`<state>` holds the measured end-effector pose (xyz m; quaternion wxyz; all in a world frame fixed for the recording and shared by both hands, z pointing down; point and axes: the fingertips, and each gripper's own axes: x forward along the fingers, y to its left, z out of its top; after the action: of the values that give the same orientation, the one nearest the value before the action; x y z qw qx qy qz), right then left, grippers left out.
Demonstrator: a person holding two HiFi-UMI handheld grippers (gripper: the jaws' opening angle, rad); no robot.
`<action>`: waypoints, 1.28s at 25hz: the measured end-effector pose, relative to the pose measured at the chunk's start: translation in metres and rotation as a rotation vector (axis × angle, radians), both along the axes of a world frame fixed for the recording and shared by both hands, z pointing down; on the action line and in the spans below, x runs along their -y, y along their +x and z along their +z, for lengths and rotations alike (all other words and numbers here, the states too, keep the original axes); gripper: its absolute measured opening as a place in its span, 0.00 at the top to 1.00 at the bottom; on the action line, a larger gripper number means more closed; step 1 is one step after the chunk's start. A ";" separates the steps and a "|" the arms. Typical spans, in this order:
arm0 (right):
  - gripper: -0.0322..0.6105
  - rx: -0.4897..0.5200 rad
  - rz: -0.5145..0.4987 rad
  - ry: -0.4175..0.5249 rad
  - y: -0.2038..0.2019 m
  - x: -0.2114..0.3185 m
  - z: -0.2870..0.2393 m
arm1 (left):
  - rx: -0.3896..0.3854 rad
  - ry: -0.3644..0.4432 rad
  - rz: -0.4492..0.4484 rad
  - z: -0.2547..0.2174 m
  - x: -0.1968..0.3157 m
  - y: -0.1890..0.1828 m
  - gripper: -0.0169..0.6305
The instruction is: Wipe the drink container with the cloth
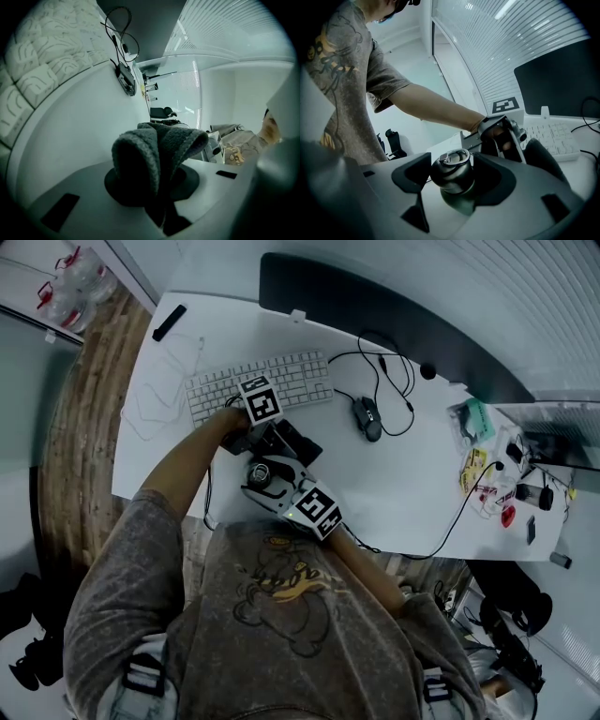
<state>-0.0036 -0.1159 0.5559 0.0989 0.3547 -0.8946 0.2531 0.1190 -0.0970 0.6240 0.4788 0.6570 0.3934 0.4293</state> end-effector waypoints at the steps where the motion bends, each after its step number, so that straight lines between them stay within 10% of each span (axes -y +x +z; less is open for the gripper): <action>1: 0.51 0.000 0.001 0.000 0.000 0.000 0.000 | 0.001 0.002 -0.011 0.000 0.002 -0.001 0.86; 32: 0.51 -0.031 0.023 -0.031 0.001 0.002 0.003 | -0.015 0.048 -0.614 -0.008 0.061 -0.044 0.86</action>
<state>-0.0022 -0.1176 0.5593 0.1152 0.3675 -0.8847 0.2627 0.0747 -0.1582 0.6156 0.5676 0.7594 0.1698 0.2689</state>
